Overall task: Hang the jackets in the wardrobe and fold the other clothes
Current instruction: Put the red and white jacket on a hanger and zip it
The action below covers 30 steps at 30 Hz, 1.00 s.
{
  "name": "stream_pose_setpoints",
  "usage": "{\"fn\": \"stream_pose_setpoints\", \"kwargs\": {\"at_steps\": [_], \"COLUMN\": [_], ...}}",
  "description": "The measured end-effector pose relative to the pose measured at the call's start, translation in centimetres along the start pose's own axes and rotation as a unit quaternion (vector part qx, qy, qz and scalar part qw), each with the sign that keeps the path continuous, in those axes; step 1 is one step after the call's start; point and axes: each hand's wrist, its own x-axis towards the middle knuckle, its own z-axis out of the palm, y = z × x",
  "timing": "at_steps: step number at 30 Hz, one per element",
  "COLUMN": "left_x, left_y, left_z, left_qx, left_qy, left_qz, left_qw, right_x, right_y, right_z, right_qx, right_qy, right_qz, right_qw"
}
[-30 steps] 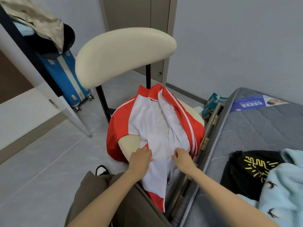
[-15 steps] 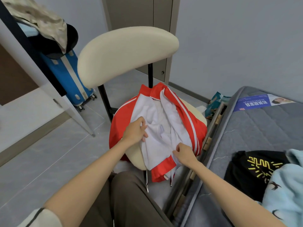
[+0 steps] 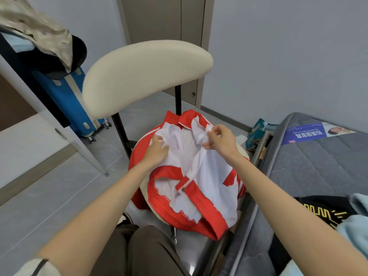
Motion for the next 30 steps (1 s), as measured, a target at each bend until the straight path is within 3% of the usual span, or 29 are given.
{"fn": "stream_pose_setpoints", "kwargs": {"at_steps": [2,5,7,10,12,14,19,25,28,30], "left_x": [-1.7,-4.7,-6.4,-8.2,-8.5,-8.5,-7.5,-7.1,-7.0,-7.1], "left_y": [-1.3,-3.2,-3.9,-4.7,-5.3,-5.8,-6.2,-6.6,-6.8,-6.8], "left_z": [1.6,3.3,4.1,5.3,5.8,6.2,6.3,7.0,7.0,6.7], "left_qx": [0.045,0.143,0.148,0.011,-0.043,-0.091,-0.239,-0.337,-0.334,-0.339], "left_qy": [-0.036,0.052,0.1,0.062,0.012,-0.01,0.063,0.129,0.115,0.099], "left_qz": [0.021,0.094,0.112,0.033,-0.054,-0.136,-0.271,-0.314,-0.302,-0.285], "left_qw": [0.998,0.984,0.978,0.997,0.998,0.986,0.93,0.878,0.886,0.891], "right_x": [0.6,-0.9,-2.7,-5.9,-8.0,-9.5,-9.5,-6.5,-6.6,-7.1], "right_y": [0.9,3.6,5.2,7.2,8.3,9.3,9.9,9.7,9.6,8.9], "right_z": [1.3,2.7,3.2,4.2,4.9,5.6,7.1,8.5,8.2,7.3], "right_qx": [-0.075,-0.177,-0.207,-0.207,-0.175,-0.154,-0.088,-0.101,-0.094,-0.107], "right_qy": [-0.036,-0.157,-0.18,-0.126,-0.113,-0.113,-0.084,-0.058,-0.058,-0.013], "right_qz": [-0.004,0.017,-0.004,-0.045,-0.017,0.041,0.111,0.132,0.081,0.023], "right_qw": [0.997,0.971,0.962,0.969,0.978,0.981,0.986,0.984,0.991,0.994]}}
